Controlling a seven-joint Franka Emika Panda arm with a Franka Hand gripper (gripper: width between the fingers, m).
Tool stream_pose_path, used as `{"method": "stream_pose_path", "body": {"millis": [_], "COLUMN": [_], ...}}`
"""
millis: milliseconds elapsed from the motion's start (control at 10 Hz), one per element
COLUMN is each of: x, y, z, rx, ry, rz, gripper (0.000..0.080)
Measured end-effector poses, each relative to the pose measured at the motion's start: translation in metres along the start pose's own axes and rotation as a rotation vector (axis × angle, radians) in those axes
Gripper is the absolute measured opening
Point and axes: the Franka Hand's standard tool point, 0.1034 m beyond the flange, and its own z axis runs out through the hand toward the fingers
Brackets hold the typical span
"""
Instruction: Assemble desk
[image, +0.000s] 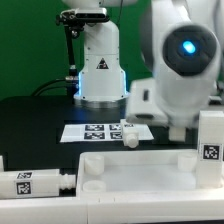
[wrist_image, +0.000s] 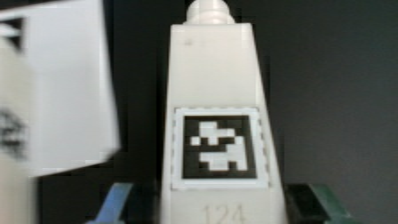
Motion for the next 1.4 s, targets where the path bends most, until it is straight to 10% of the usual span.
{"method": "stream_pose_path", "body": {"millis": [300,700,1100,1400], "x": [-0.028,-0.018,-0.008,-0.002], "y": [0.021,0.017,0.019,0.019], "z": [-0.083,-0.098,-0.197,-0.196], "rx": [0.059,0.067,0.105,0.118], "ry": [0.194,0.456,0.716,0.923], "rz": [-0.044,-0.076,-0.162,-0.164], "gripper": [0.0284,0.0285,0.0285,0.0285]}}
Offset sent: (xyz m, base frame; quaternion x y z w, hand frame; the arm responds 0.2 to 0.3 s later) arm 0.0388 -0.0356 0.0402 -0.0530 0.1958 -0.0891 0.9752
